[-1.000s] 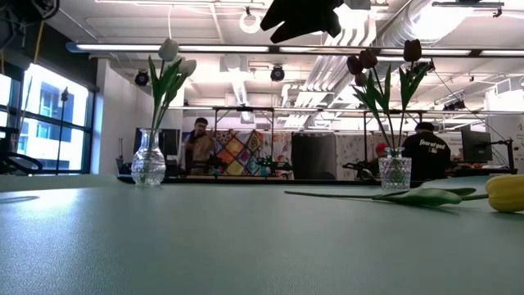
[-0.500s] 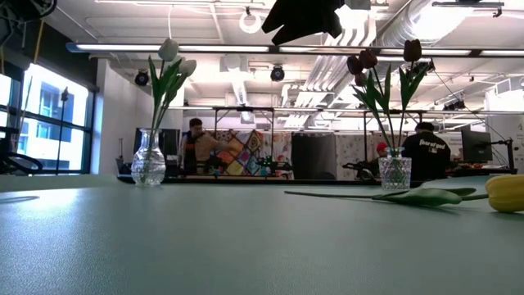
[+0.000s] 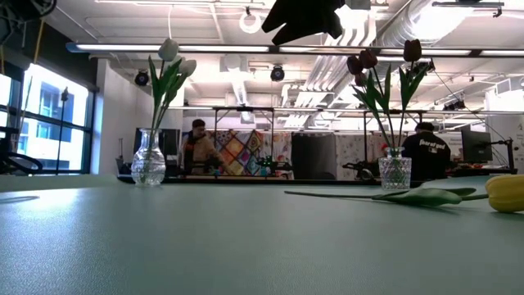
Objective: Sort flowers into vase by color
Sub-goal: Put the yellow flower into the blue vase
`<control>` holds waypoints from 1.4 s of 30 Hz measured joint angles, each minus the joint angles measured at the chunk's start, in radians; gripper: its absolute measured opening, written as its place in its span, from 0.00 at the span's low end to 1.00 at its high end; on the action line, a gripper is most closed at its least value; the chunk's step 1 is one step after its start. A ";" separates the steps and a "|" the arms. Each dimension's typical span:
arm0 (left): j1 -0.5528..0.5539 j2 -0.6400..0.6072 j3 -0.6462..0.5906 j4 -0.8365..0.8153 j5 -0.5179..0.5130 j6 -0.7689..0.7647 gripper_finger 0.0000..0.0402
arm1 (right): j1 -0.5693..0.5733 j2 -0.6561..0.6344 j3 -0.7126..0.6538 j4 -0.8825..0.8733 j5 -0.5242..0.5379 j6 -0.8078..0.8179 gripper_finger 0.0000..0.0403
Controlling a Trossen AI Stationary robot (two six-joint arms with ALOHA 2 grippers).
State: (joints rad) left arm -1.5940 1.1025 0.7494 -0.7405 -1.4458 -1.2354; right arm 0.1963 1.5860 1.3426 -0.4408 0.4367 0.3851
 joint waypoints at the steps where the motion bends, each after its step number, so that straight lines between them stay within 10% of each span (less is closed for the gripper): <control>1: 0.000 -0.003 0.000 -0.007 0.006 0.000 0.26 | 0.000 0.000 0.000 0.000 0.000 0.000 0.40; 15: -0.035 -0.224 0.062 -0.022 0.063 0.243 0.41 | 0.000 0.008 0.001 -0.072 -0.077 0.028 0.40; 30: -0.012 -0.342 0.238 0.007 -0.055 0.649 0.41 | 0.057 0.186 -0.016 -0.636 -0.131 0.482 0.40; 42: 0.184 -0.391 0.256 0.007 0.103 0.740 0.41 | -0.032 0.159 -0.291 -0.334 -0.290 0.374 0.40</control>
State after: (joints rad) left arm -1.4101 0.7118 1.0050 -0.7336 -1.3425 -0.4950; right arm 0.1638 1.7454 1.0521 -0.7752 0.1468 0.7590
